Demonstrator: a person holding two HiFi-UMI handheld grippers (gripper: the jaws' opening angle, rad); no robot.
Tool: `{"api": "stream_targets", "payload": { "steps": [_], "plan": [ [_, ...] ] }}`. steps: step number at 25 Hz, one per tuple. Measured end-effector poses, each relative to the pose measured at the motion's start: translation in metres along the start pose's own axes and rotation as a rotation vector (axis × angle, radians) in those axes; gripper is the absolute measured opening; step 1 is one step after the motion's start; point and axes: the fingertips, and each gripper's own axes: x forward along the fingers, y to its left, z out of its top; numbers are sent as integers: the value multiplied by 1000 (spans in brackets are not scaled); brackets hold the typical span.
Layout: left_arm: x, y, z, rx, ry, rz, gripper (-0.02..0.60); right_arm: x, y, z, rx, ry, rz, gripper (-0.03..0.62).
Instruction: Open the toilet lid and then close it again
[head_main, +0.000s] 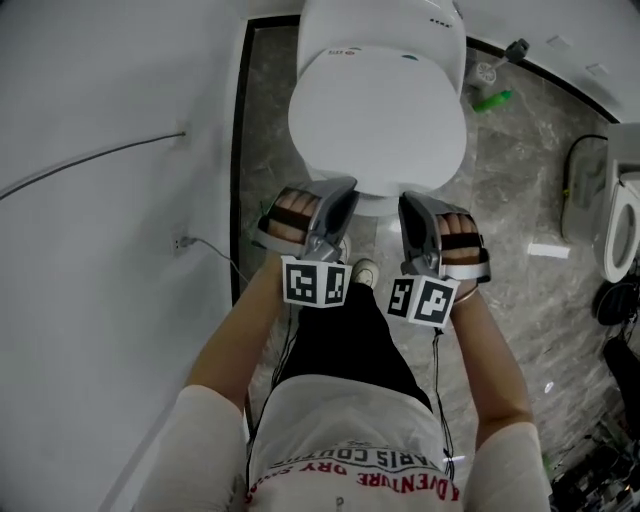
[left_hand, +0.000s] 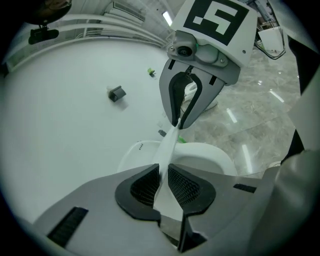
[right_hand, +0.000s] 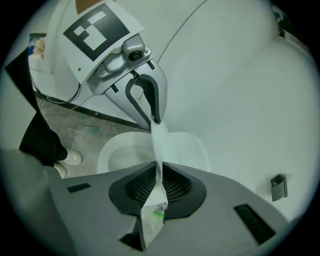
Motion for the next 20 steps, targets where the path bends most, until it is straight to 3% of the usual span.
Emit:
{"api": "stream_targets", "payload": {
  "steps": [6,13,20],
  "plan": [
    [2,47,18,7,-3,32,54,-7,-49,8,8,3,-5,35],
    [7,93,29,-2,-37,25,51,-6,-94,18,-42,19,-19,31],
    [26,153,43,-8,-83,-4,51,4,-158,23,-6,43,-32,31]
  ]
}}
